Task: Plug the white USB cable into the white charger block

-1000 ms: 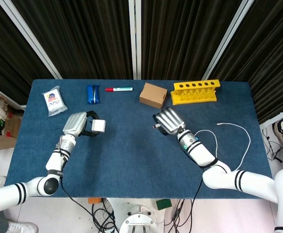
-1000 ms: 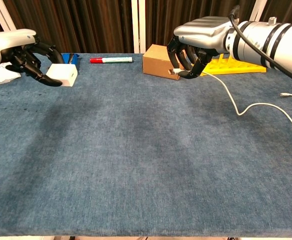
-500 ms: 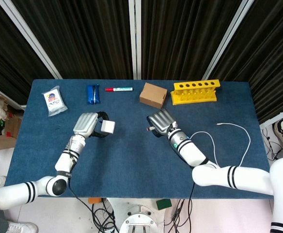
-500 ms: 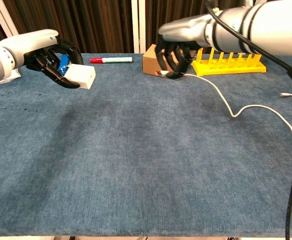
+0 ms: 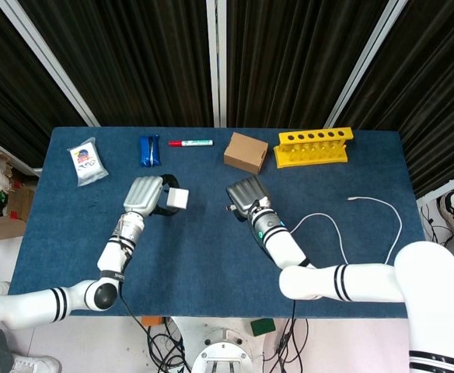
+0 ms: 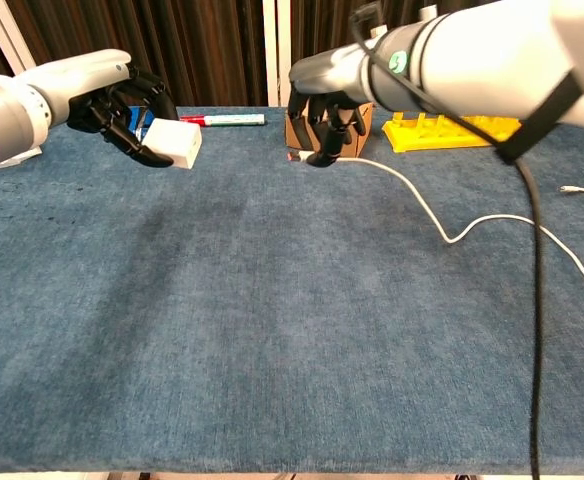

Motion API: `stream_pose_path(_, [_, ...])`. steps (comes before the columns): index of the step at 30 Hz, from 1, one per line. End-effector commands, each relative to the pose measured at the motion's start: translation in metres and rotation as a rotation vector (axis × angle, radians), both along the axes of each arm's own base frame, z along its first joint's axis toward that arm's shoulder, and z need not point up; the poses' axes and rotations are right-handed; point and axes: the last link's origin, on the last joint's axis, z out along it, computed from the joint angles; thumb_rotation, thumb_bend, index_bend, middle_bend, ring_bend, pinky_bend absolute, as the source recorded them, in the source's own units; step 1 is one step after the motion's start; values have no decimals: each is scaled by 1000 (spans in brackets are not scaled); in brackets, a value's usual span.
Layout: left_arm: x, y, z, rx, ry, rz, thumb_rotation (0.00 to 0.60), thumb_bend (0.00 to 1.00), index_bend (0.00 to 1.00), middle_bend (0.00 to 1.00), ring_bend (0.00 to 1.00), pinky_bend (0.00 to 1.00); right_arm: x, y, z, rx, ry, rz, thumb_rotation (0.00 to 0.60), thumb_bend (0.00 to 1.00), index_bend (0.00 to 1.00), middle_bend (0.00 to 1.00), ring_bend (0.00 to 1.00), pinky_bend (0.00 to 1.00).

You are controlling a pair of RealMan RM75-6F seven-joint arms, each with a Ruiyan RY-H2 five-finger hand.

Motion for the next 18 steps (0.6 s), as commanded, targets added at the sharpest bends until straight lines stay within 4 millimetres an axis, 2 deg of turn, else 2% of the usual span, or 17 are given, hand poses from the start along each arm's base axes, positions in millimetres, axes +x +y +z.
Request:
stream_pose_path(1, [8,2,0,11,-7,13,600,211,609,518,780,992,12,0,-9,-19,2,-31,600,971,623,614,541,544])
stream_pose_path(18, [28,5,-6,19,-29,40,600,211,609,529,784,997,35,-15,-18,-71,-54,-115,600,984,623,614,553,550])
